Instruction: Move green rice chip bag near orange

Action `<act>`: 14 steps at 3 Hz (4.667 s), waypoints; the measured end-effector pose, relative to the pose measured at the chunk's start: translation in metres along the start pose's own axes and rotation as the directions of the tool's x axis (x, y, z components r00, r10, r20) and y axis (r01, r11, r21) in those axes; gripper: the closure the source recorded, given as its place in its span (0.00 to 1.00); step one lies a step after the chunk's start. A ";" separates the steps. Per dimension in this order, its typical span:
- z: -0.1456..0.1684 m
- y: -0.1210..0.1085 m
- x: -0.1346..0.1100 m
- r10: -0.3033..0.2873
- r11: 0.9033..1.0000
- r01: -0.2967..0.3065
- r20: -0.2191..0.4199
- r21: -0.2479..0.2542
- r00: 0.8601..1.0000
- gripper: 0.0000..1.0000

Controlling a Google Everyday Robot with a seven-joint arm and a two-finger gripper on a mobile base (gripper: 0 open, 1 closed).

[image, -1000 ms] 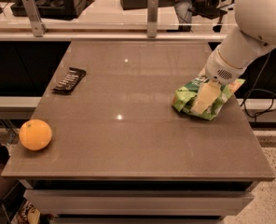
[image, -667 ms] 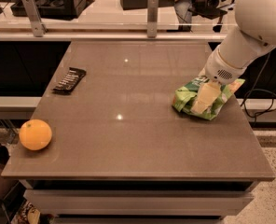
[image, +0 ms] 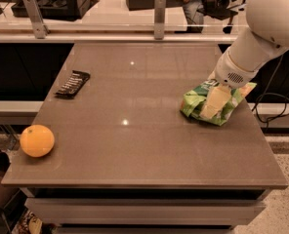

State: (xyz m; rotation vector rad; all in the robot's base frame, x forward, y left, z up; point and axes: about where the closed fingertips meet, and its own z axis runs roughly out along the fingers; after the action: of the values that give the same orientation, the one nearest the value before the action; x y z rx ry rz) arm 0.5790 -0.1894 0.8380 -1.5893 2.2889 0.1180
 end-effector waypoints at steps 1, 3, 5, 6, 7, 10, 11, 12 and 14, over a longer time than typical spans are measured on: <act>-0.001 0.000 0.000 0.000 1.000 0.000 0.000 0.000 1.000 1.00; -0.001 0.000 0.000 0.000 1.000 0.000 0.000 0.000 1.000 1.00; -0.002 0.000 -0.001 0.000 1.000 0.000 0.000 0.000 1.000 1.00; -0.024 -0.007 -0.011 -0.024 0.999 0.022 0.027 0.048 0.999 1.00; -0.045 -0.011 -0.020 -0.043 0.995 0.039 0.044 0.092 0.998 1.00; -0.080 0.021 -0.064 -0.220 0.973 0.209 0.131 0.095 0.967 1.00; -0.082 0.046 -0.088 -0.311 0.950 0.304 0.155 0.071 0.938 1.00; -0.079 0.072 -0.108 -0.384 0.923 0.381 0.162 0.053 0.909 1.00; -0.061 0.134 -0.140 -0.463 0.885 0.463 0.177 0.046 0.868 1.00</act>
Offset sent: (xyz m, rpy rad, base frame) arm -0.0747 -0.0033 0.1159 -0.0584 -0.2395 -0.0416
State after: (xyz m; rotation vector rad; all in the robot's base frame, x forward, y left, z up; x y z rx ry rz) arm 0.4841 -0.0314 0.9238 -1.9878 1.7129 0.1321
